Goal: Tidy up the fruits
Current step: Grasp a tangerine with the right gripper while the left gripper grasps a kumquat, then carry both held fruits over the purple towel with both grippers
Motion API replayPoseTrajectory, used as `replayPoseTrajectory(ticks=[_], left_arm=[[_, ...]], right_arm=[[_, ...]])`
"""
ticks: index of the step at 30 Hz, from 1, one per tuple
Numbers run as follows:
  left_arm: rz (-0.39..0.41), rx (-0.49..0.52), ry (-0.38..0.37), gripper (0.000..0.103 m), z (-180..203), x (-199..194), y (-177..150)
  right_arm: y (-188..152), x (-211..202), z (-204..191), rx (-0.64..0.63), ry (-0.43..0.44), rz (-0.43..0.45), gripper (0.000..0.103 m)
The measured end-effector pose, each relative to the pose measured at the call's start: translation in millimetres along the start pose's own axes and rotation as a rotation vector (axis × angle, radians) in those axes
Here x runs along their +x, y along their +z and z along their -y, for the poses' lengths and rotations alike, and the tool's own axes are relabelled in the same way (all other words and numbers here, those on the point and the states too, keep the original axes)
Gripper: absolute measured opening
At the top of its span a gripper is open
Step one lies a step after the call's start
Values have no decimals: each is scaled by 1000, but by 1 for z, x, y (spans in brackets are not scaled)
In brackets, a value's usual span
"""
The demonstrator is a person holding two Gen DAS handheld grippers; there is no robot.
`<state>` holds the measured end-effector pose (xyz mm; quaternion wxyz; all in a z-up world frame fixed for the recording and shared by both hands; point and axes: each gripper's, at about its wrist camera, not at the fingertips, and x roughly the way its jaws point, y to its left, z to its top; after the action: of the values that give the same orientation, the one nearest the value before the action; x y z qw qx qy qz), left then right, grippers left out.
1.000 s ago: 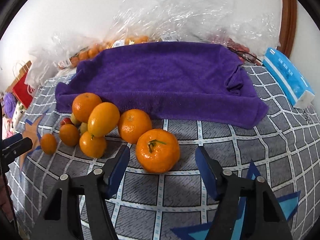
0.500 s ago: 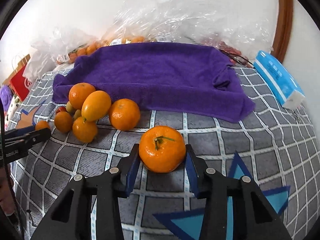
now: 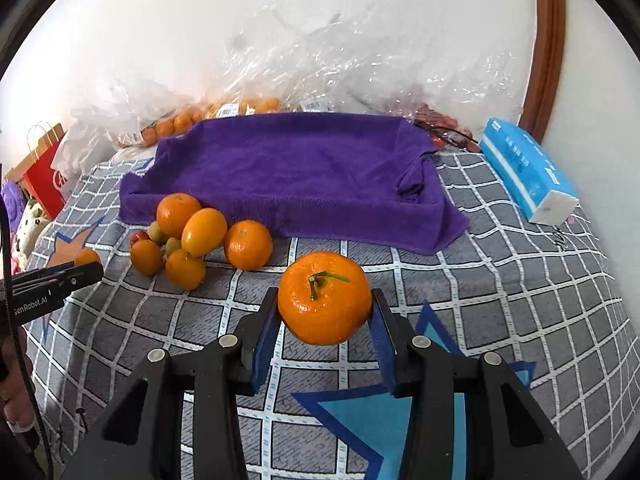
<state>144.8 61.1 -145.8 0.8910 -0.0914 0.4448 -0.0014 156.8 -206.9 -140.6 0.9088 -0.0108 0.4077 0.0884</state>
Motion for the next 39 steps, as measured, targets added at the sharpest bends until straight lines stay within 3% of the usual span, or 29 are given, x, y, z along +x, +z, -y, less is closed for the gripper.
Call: replayPoseTrajectory(ticks=[20,39], left_arm=[[104,50,-46,35,23,-42,77],[120,79,-76,35,37,-14,131]], right_arm=[[83,-26,5,45,5,96,43],[124,6,7,47,-10,115,43]])
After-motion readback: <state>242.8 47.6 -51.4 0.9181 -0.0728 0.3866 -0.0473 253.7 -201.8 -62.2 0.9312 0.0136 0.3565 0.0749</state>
